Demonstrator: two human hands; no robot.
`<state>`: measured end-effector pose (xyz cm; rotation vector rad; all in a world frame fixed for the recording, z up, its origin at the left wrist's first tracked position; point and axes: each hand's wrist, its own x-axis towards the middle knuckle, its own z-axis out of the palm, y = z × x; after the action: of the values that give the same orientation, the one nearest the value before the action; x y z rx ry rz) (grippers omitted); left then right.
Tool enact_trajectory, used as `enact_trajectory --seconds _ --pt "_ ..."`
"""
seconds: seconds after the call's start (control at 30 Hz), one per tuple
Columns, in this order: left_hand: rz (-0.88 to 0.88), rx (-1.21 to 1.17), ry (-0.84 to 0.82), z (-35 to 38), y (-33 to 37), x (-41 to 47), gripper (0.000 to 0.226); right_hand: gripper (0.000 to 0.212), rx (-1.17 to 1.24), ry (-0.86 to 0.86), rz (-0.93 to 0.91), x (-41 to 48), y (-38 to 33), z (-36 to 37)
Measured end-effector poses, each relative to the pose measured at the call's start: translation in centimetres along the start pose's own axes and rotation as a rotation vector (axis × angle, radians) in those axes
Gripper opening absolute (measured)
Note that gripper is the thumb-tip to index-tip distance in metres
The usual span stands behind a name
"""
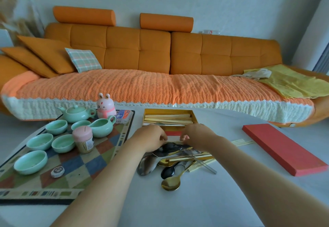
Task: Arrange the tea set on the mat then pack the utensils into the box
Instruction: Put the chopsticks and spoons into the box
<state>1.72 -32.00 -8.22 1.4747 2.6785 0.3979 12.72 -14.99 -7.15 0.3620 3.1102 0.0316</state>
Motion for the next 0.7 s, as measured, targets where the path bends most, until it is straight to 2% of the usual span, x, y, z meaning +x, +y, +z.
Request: enact_trajectory --seconds 0.1,0.2,0.37,0.5,0.7 --pt "-0.006 -0.007 0.011 0.1 0.1 0.1 0.02 0.022 0.028 0.004 0.004 0.1 0.0 0.3" --pt "-0.008 -0.007 0.06 -0.2 -0.2 0.2 0.016 0.019 0.179 0.065 0.01 0.1 0.2 -0.4" --pt "0.03 -0.033 0.314 -0.9 -1.0 1.1 0.016 0.024 0.397 0.22 0.058 1.2 1.0 -1.8" --pt "0.036 0.02 0.463 -0.9 -2.0 2.2 0.026 0.028 0.406 0.337 0.12 2.8 1.9 -1.4" --pt "-0.026 0.008 0.382 -0.1 -3.6 3.7 0.039 0.032 0.31 0.342 0.232 5.7 2.9 -0.4"
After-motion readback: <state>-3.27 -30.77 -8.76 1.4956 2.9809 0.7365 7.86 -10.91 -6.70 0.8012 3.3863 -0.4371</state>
